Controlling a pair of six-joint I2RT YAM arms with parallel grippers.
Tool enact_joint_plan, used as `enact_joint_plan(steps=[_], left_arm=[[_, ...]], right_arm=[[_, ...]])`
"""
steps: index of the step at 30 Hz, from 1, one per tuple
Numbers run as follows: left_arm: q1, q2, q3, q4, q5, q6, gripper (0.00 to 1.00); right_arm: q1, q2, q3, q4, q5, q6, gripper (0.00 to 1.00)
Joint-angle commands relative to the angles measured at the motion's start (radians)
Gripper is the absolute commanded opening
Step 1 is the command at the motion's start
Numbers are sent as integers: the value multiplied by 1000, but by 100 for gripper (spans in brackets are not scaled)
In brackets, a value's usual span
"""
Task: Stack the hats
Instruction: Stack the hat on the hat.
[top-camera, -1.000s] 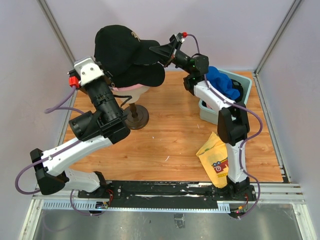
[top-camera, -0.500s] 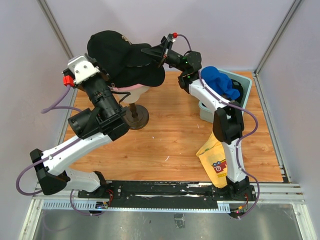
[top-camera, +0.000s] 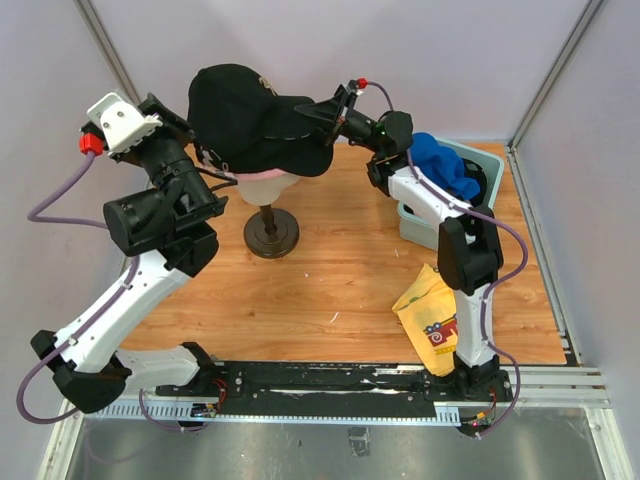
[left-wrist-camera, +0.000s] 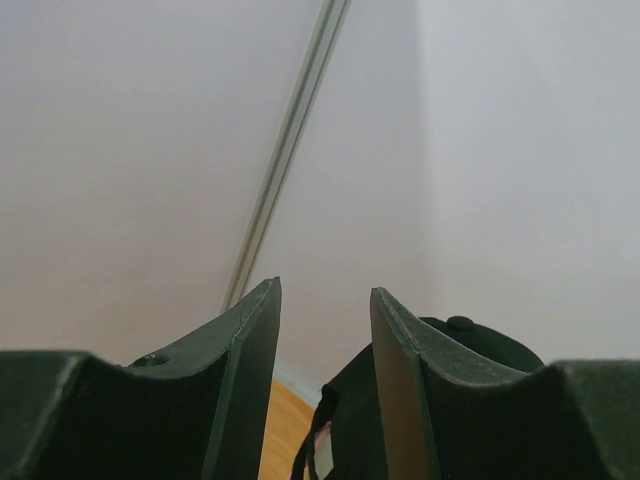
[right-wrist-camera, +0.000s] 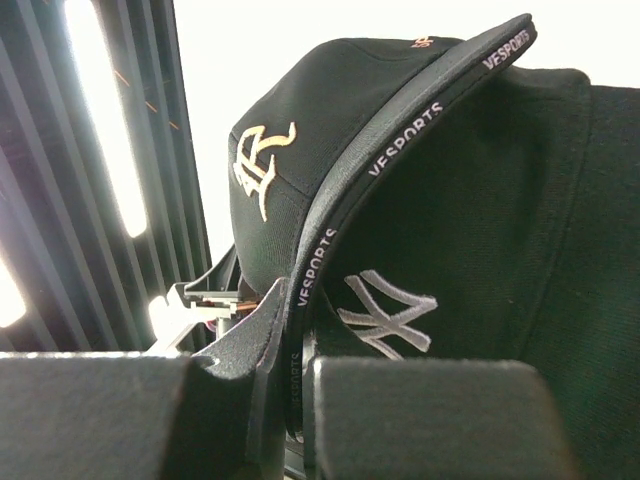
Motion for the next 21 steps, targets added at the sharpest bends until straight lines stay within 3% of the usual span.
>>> enact_joint_plan(steps=[1, 14, 21], left_arm=[[37, 5, 52, -240, -8, -233, 46], [147, 96, 318, -844, 65, -733, 51], [236, 157, 491, -1189, 227, -1020, 55]], right_arm=[[-32, -51, -53, 97, -32, 19, 1], [-72, -76, -185, 245, -5, 48, 1], [-72, -85, -245, 305, -1, 46, 1]])
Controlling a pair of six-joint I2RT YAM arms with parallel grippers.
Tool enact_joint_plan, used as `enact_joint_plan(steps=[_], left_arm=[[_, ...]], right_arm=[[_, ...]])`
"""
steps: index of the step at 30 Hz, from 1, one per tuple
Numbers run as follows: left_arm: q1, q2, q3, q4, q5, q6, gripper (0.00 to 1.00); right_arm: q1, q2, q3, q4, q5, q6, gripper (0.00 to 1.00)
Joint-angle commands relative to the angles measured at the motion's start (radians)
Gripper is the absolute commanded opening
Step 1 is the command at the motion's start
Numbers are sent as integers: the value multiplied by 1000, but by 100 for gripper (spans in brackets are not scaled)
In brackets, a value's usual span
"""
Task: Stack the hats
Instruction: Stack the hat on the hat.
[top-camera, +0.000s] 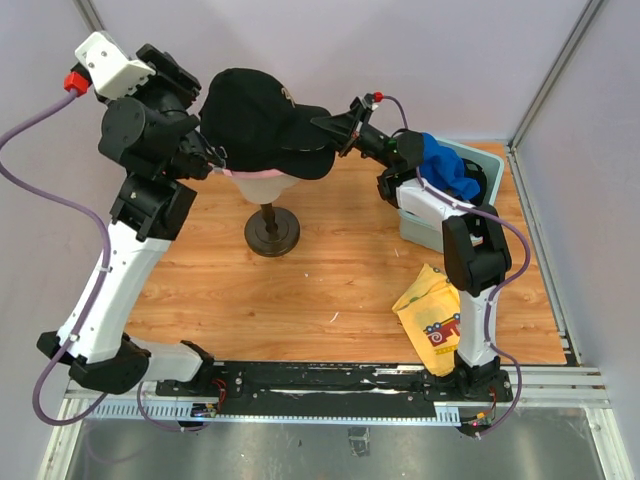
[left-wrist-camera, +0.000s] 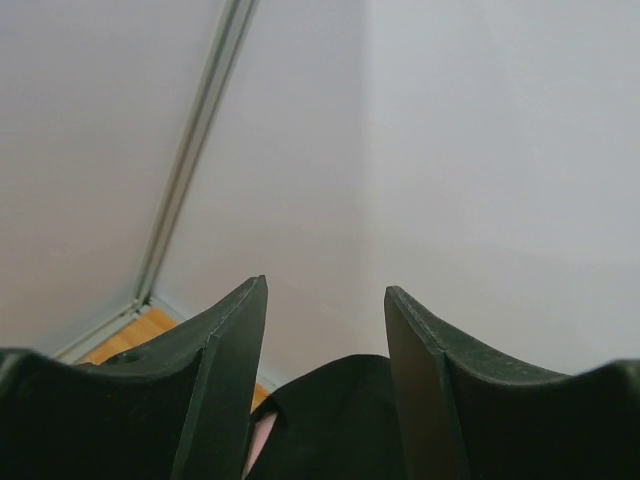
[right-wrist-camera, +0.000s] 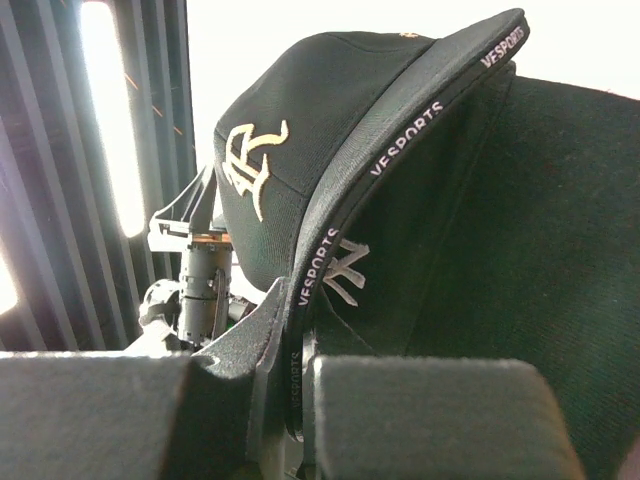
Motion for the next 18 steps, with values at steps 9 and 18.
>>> enact_joint_plan(steps=[9, 18], left_arm=[[346, 58, 128, -566, 590, -655, 57], [591, 36, -73, -478, 1056, -857, 53]], right_arm=[[-16, -49, -45, 89, -37, 32, 1], [-16, -64, -55, 77, -54, 18, 1]])
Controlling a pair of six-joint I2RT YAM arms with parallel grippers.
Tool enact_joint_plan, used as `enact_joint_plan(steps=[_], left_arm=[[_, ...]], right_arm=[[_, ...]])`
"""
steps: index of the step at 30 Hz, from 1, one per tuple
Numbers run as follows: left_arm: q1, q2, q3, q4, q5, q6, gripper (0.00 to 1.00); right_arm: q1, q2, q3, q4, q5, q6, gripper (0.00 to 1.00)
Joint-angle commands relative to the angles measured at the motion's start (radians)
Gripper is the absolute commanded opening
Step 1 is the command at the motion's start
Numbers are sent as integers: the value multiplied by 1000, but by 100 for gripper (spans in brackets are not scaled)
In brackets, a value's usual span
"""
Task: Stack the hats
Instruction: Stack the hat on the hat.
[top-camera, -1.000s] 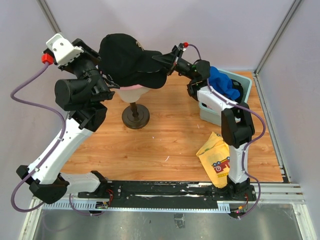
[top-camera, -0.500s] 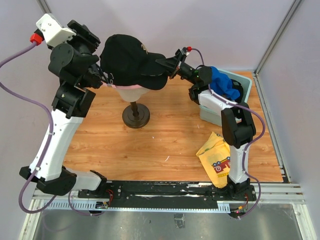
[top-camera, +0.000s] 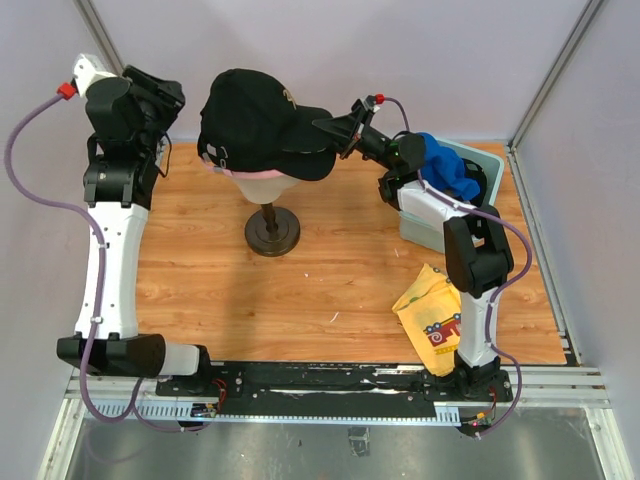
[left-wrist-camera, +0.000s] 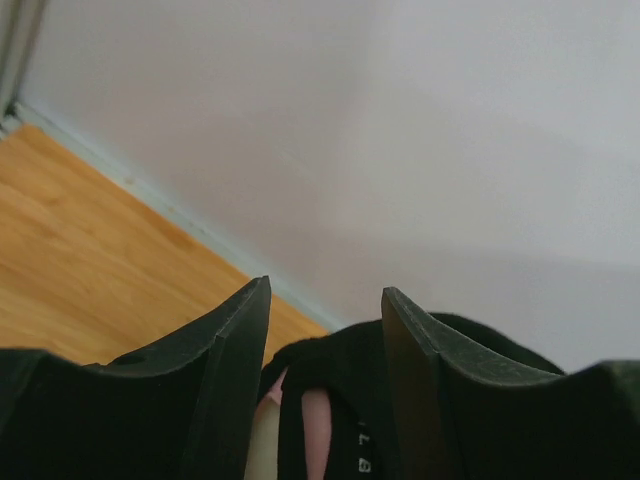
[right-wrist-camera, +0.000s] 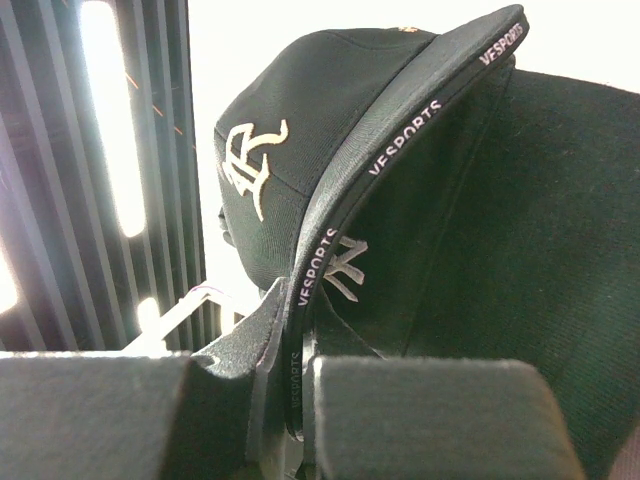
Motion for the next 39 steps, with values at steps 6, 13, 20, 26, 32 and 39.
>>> enact_joint_plan(steps=[6, 13, 20, 26, 32, 39], left_arm=[[96, -49, -171, 123, 381, -161, 50], [141, -84, -271, 188, 488, -187, 42], [153, -142, -343, 248, 524, -214, 41], [156, -186, -407, 272, 551, -222, 42], [155, -199, -451, 292, 588, -229, 36], [156, -172, -441, 306, 611, -235, 36]], right_arm=[[-15, -47, -13, 39, -63, 9, 1], [-17, -41, -4, 37, -65, 6, 1], [-27, -32, 7, 31, -73, 6, 1], [-31, -23, 20, 26, -78, 9, 1], [-31, -18, 34, 26, -83, 14, 1], [-29, -12, 44, 23, -93, 12, 1]])
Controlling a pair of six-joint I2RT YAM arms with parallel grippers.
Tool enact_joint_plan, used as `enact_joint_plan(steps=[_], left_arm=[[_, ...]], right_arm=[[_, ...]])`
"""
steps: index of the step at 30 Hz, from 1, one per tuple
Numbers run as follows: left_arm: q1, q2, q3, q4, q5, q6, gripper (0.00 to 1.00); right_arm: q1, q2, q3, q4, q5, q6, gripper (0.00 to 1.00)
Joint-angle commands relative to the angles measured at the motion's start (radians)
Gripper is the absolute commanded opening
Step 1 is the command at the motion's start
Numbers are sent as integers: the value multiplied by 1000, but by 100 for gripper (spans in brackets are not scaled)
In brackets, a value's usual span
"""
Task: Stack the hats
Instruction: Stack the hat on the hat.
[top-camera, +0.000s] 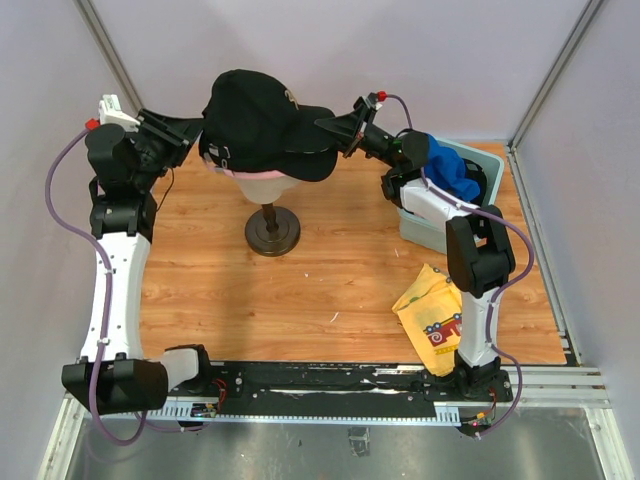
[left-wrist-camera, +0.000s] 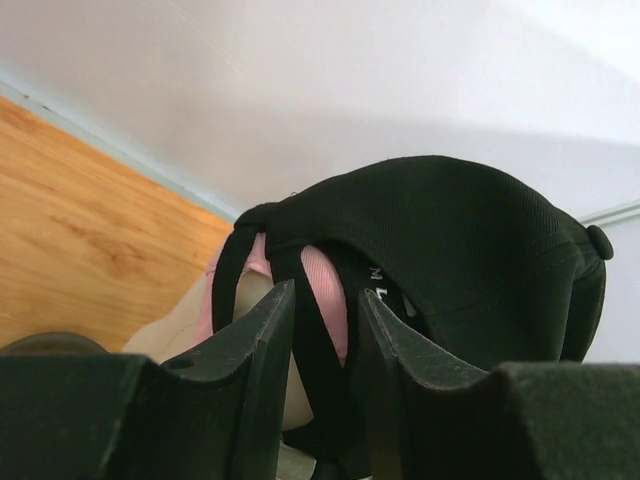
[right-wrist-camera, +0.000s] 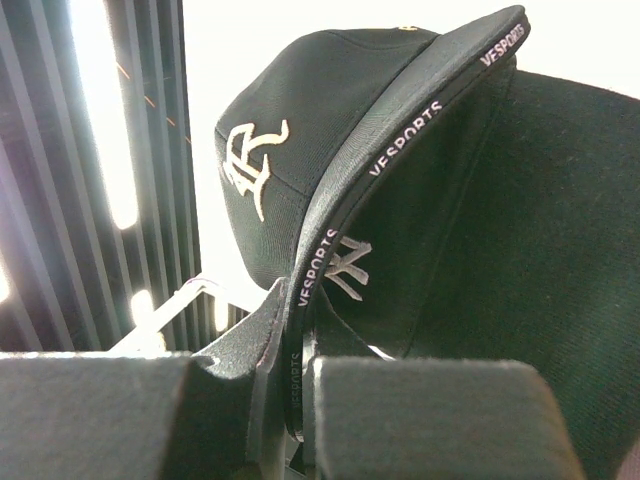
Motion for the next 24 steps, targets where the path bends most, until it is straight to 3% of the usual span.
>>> enact_joint_plan(steps=[1, 10, 18, 24], left_arm=[[10, 16, 12, 47, 44, -6, 37], [9, 53, 31, 10, 49, 32, 36], [10, 80, 55, -33, 34, 78, 22], [10, 77, 47, -42, 21, 83, 32]], right_arm=[[-13, -5, 35, 32, -57, 13, 1], [-7, 17, 71, 23, -64, 12, 2], [11, 33, 81, 15, -72, 9, 2], [28, 31, 63, 17, -76, 2, 2]])
